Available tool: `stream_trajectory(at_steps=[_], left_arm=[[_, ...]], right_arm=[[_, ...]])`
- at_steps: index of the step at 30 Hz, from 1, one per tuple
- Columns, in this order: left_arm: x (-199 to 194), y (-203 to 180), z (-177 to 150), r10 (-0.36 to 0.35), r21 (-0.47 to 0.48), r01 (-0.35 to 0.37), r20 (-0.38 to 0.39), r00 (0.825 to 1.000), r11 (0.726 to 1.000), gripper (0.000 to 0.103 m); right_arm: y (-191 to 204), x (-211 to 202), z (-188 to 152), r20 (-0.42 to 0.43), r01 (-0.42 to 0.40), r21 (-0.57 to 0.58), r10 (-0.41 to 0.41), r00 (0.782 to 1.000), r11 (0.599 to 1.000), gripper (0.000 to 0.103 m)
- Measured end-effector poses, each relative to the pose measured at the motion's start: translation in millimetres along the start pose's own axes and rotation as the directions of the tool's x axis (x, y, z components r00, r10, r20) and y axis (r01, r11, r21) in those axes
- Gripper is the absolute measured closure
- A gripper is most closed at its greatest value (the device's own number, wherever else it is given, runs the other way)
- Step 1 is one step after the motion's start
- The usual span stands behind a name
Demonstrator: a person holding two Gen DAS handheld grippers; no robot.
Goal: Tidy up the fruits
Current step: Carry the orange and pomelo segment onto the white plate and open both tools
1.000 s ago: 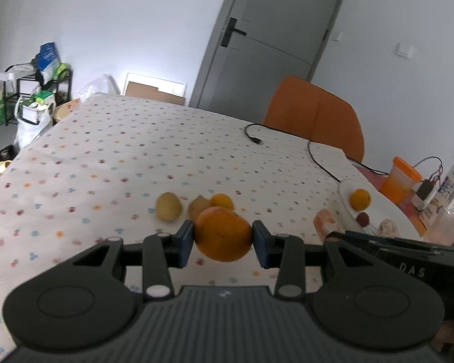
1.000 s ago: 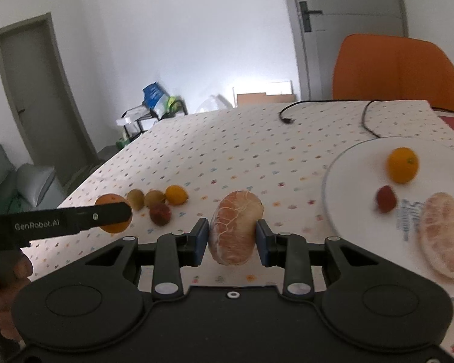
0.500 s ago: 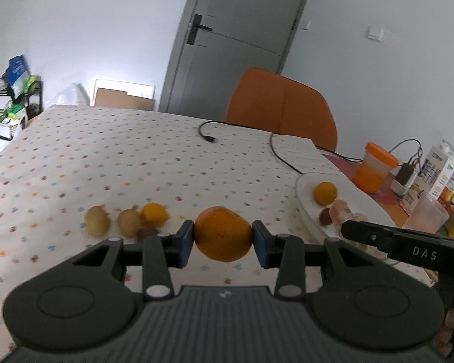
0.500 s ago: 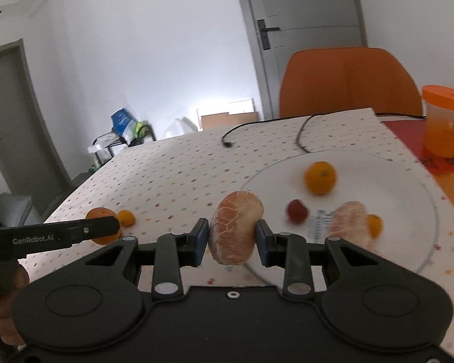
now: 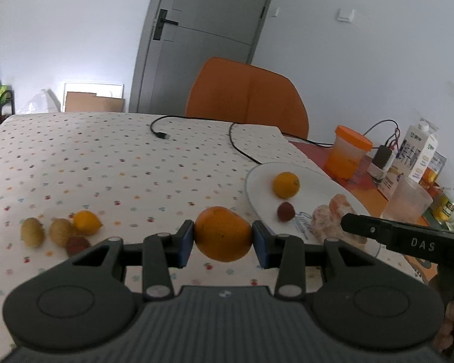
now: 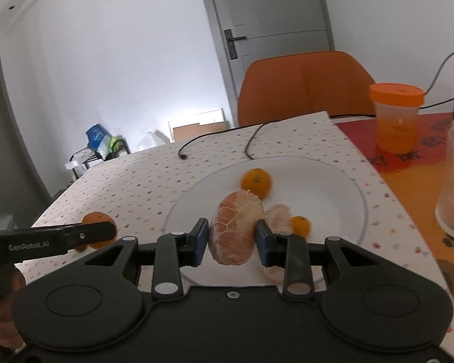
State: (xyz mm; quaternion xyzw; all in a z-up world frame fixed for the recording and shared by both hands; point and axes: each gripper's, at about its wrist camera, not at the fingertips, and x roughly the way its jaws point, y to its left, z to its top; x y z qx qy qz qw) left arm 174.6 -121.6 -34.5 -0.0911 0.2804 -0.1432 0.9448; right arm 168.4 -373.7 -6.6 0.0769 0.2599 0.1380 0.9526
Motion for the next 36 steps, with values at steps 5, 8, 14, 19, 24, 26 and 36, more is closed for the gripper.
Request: stream_trajectory(at_steps=[5, 8, 14, 19, 24, 26, 36], left_arm=[[8, -13, 2, -0.017, 0.024, 0.017, -0.008, 1.000, 1.000, 0.063], [12, -21, 3, -0.027, 0.037, 0.028, -0.011, 1.000, 0.999, 0.063], [20, -35, 3, -0.048, 0.056, 0.049, -0.019, 0.999, 0.997, 0.063], [28, -44, 5, -0.060, 0.073, 0.062, -0.028, 0.998, 0.995, 0.063], [34, -54, 9, -0.075, 0.082, 0.077, -0.028, 0.997, 0.994, 0.063], [35, -56, 10, -0.079, 0.077, 0.081, -0.018, 0.997, 0.994, 0.062], [31, -49, 10, -0.044, 0.067, 0.044, -0.011, 0.999, 0.997, 0.058]], right_arm=[[-16, -4, -1, 0.012, 0.032, 0.024, -0.032, 0.999, 0.999, 0.071], [-25, -5, -2, 0.013, 0.055, 0.036, -0.055, 0.998, 0.998, 0.071], [-41, -6, -4, 0.018, 0.088, 0.059, -0.089, 0.996, 0.994, 0.071], [-46, -12, -2, 0.046, 0.102, 0.062, -0.105, 0.993, 0.993, 0.047], [-49, -18, -4, 0.042, 0.099, 0.077, -0.103, 0.994, 0.992, 0.047], [-52, -19, -5, 0.039, 0.099, 0.089, -0.102, 0.994, 0.991, 0.047], [-54, -19, -7, 0.032, 0.084, 0.111, -0.088, 0.996, 0.990, 0.047]])
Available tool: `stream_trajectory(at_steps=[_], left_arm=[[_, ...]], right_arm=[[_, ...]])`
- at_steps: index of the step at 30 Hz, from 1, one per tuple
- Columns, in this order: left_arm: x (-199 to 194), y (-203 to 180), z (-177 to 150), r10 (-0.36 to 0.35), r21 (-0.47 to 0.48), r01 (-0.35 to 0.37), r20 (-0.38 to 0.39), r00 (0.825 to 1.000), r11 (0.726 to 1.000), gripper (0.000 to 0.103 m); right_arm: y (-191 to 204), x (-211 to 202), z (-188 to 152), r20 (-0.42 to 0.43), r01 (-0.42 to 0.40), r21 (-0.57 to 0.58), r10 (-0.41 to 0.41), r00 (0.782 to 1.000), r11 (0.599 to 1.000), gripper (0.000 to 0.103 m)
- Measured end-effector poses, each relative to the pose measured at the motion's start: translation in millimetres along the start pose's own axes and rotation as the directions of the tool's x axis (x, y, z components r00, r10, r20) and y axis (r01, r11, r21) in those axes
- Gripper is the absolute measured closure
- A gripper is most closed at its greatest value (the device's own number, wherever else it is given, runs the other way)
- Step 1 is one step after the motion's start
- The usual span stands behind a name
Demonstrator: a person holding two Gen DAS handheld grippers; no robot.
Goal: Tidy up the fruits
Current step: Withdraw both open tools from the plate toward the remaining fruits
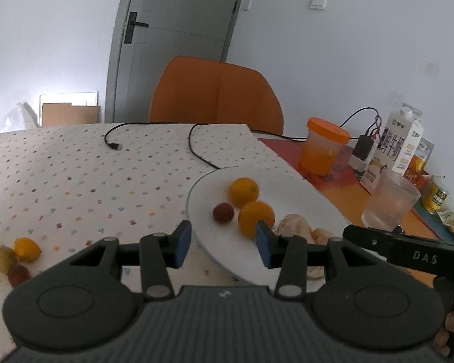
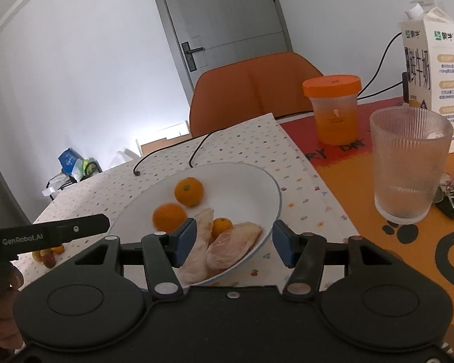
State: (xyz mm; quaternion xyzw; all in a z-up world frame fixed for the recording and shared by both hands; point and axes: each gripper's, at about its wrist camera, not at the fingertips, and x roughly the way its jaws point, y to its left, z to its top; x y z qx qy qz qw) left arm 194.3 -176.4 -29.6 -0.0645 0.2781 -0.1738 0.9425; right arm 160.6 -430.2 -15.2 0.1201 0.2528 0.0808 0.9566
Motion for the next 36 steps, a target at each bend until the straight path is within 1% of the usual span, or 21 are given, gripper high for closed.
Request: stream_trajectory(at_steps=[6, 9, 11, 13, 15, 17, 21, 22, 26, 27, 29, 31, 33, 34, 36], left_arm=[[-7, 14, -2, 0.026, -0.023, -0.026, -0.005, 1.000, 0.999, 0.052], [-13, 20, -4, 0.044, -0.035, -0.044, -0.002, 0.999, 0.998, 0.043], [-18, 23, -4, 0.055, -0.039, -0.055, 0.000, 0.998, 0.998, 0.039], [-23, 27, -5, 0.069, -0.044, -0.069, 0.004, 0.998, 0.997, 0.031], [-28, 31, -6, 0.085, -0.046, -0.084, 0.011, 0.996, 0.995, 0.027], [-33, 36, -6, 0.105, -0.048, -0.104, 0.015, 0.994, 0.993, 0.025], [-41, 45, -7, 0.140, -0.065, -0.139, 0.013, 0.990, 0.988, 0.020], [-43, 48, -8, 0.146, -0.067, -0.145, 0.013, 0.989, 0.987, 0.018], [-51, 56, -12, 0.165, -0.071, -0.163, 0.019, 0.986, 0.984, 0.014], [-54, 58, -12, 0.166, -0.074, -0.164, 0.022, 0.986, 0.984, 0.013], [-58, 63, -13, 0.175, -0.081, -0.172, 0.024, 0.984, 0.982, 0.009], [-63, 68, -14, 0.192, -0.087, -0.189, 0.031, 0.981, 0.978, 0.006], [-68, 74, -15, 0.209, -0.095, -0.205, 0.034, 0.977, 0.974, 0.003], [-71, 77, -16, 0.218, -0.103, -0.214, 0.032, 0.975, 0.972, 0.000], [-76, 84, -17, 0.232, -0.131, -0.226, 0.036, 0.972, 0.965, 0.000]], right_arm=[[5, 2, -1, -0.007, -0.004, -0.002, 0.004, 1.000, 1.000, 0.047], [9, 2, -1, -0.007, -0.011, -0.007, 0.011, 1.000, 1.000, 0.046], [12, 2, -1, -0.005, -0.018, -0.012, 0.018, 1.000, 1.000, 0.043], [17, 1, -2, -0.005, -0.024, -0.017, 0.024, 1.000, 1.000, 0.042], [22, 3, -2, -0.008, -0.034, -0.021, 0.034, 0.999, 0.999, 0.041], [27, 4, -2, -0.011, -0.044, -0.028, 0.043, 0.999, 0.999, 0.041], [37, 4, -3, -0.012, -0.062, -0.037, 0.061, 0.998, 0.997, 0.036], [38, 4, -3, -0.012, -0.064, -0.039, 0.064, 0.998, 0.997, 0.034], [47, 6, -5, -0.024, -0.069, -0.045, 0.068, 0.997, 0.997, 0.032], [49, 7, -5, -0.028, -0.073, -0.046, 0.072, 0.997, 0.996, 0.029], [55, 9, -7, -0.035, -0.081, -0.053, 0.079, 0.996, 0.995, 0.020], [61, 9, -8, -0.028, -0.085, -0.064, 0.083, 0.996, 0.994, 0.004], [68, 7, -9, -0.015, -0.091, -0.076, 0.090, 0.996, 0.993, 0.000], [71, 6, -10, -0.013, -0.098, -0.081, 0.097, 0.995, 0.992, 0.000], [77, 7, -10, -0.022, -0.111, -0.088, 0.109, 0.994, 0.990, 0.000]])
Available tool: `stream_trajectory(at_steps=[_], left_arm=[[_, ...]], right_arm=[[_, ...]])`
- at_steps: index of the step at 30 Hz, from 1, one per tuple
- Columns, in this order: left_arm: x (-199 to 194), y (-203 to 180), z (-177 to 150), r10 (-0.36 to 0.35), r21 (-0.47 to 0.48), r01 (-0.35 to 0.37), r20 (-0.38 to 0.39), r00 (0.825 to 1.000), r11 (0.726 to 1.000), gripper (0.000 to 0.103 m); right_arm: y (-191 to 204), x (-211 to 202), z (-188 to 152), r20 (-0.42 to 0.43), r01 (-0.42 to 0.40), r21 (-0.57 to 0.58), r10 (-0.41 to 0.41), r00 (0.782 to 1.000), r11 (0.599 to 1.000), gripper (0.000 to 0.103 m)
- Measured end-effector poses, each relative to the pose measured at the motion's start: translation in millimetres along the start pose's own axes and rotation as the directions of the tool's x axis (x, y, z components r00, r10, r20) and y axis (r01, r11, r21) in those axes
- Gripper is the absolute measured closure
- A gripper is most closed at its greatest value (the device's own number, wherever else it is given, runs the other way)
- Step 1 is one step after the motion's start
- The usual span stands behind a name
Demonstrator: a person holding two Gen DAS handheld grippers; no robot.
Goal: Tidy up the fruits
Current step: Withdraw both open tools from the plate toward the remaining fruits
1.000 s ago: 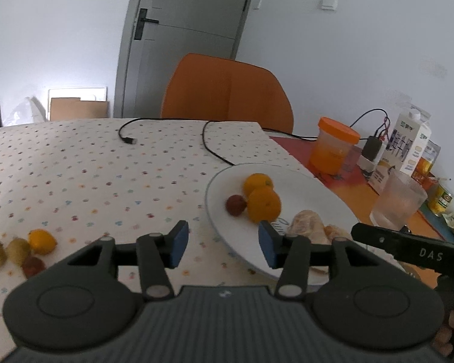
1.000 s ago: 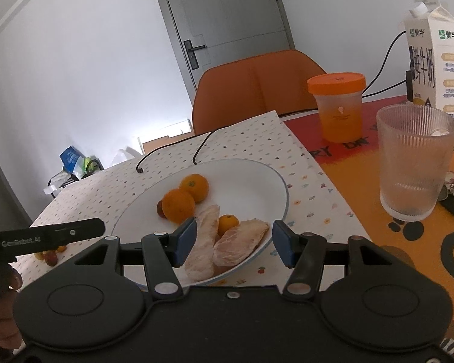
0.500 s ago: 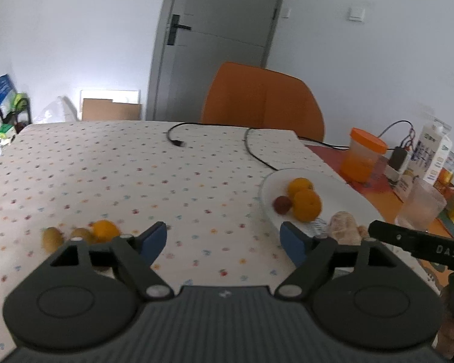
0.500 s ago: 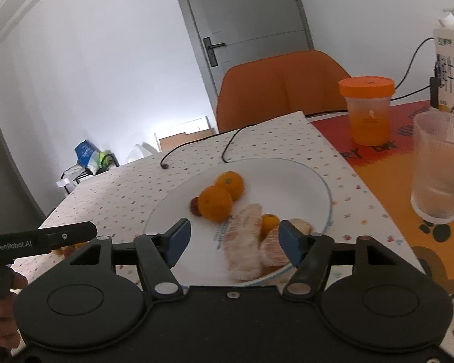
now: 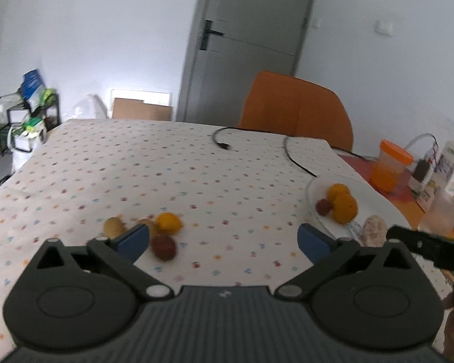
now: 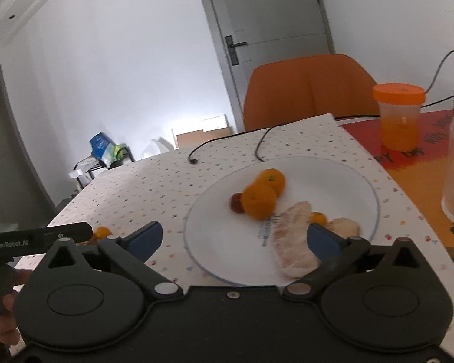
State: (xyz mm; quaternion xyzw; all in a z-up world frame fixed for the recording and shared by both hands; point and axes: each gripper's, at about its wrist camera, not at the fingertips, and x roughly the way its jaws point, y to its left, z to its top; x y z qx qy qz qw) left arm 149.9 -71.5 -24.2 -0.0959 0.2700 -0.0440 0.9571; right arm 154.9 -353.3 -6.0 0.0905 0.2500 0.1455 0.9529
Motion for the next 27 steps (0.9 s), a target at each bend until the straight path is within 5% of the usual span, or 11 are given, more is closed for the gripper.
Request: stream_trajectory(at_steps=[27], left_arm=[[-26, 66, -2, 0.073, -0.070, -0.072, 0.017, 0.997, 0.995, 0.000]], right_arm=[[64, 21, -3, -0.061, -0.084, -0.074, 0.080, 0.995, 0.994, 0.000]])
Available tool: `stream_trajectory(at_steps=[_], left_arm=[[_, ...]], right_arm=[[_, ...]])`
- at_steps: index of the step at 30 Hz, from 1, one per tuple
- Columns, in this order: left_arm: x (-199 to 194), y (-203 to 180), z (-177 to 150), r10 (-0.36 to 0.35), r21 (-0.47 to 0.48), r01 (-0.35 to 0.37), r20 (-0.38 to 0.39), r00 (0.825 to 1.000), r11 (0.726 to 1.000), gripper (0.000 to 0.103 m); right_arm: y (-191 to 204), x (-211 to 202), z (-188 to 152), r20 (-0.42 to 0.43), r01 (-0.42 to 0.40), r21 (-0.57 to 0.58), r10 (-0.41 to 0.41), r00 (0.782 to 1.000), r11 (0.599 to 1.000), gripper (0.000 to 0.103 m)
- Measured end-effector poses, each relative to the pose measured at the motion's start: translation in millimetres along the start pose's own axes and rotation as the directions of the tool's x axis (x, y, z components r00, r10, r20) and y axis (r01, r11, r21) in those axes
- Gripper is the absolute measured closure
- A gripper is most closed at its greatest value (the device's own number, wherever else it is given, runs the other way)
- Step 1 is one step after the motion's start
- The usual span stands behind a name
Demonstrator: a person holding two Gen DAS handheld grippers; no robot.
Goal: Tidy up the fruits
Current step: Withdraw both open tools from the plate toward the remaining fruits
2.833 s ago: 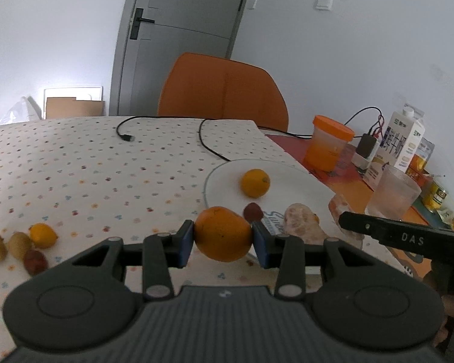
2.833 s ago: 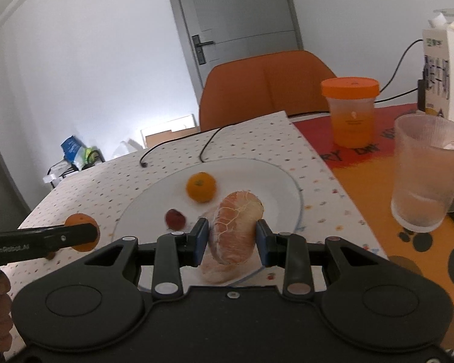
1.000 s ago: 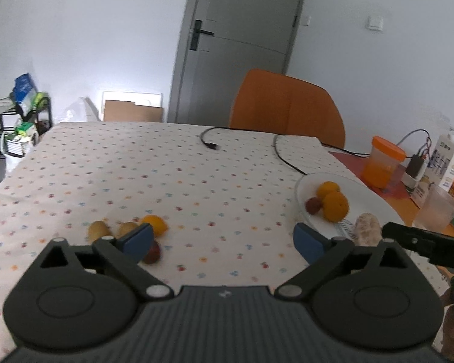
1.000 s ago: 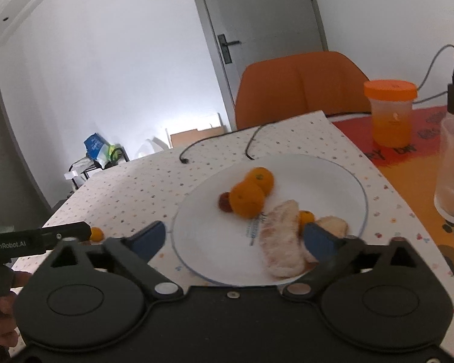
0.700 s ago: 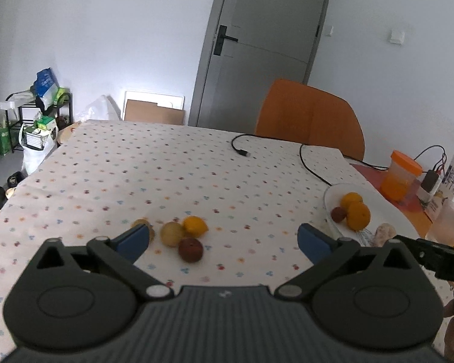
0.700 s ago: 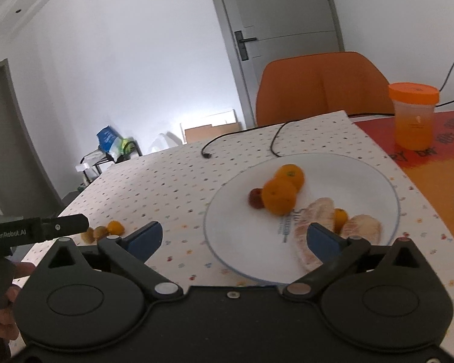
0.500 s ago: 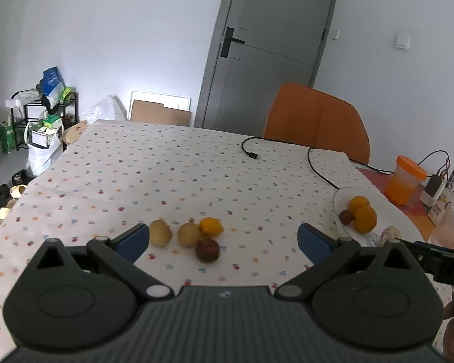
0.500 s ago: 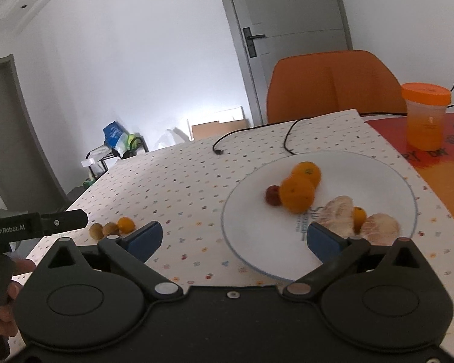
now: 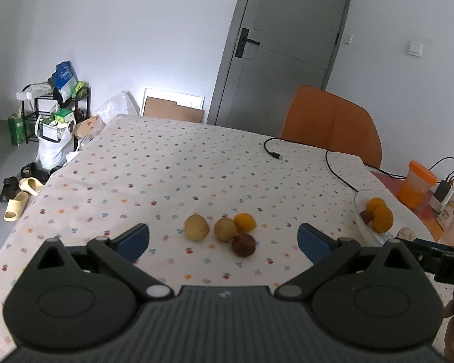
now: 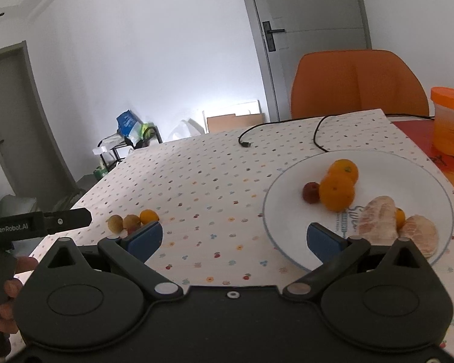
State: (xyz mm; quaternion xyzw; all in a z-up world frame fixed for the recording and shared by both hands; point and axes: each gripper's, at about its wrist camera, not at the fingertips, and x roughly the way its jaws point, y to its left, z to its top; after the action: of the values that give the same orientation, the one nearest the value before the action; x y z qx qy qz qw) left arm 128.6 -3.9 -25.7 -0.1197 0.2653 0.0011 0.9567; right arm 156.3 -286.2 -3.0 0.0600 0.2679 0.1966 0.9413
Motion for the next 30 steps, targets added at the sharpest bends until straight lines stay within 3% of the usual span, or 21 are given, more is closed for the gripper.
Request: stream_trajectory(at_steps=[20, 27, 30], left_arm=[[4, 39, -4, 0.022, -0.068, -0.022, -0.003, 1.000, 0.997, 0.000], [12, 40, -3, 0.022, -0.070, -0.023, -0.004, 1.000, 0.997, 0.003], [17, 40, -3, 0.015, -0.064, -0.016, -0.010, 1.000, 0.998, 0.008]], right_arm=[[46, 32, -10, -0.053, -0.063, -0.062, 0.060, 0.997, 0.996, 0.001], [48, 41, -10, -0.065, -0.088, -0.062, 0.084, 0.994, 0.994, 0.011], [47, 45, -9, -0.074, -0.098, -0.060, 0.094, 0.993, 0.993, 0.018]])
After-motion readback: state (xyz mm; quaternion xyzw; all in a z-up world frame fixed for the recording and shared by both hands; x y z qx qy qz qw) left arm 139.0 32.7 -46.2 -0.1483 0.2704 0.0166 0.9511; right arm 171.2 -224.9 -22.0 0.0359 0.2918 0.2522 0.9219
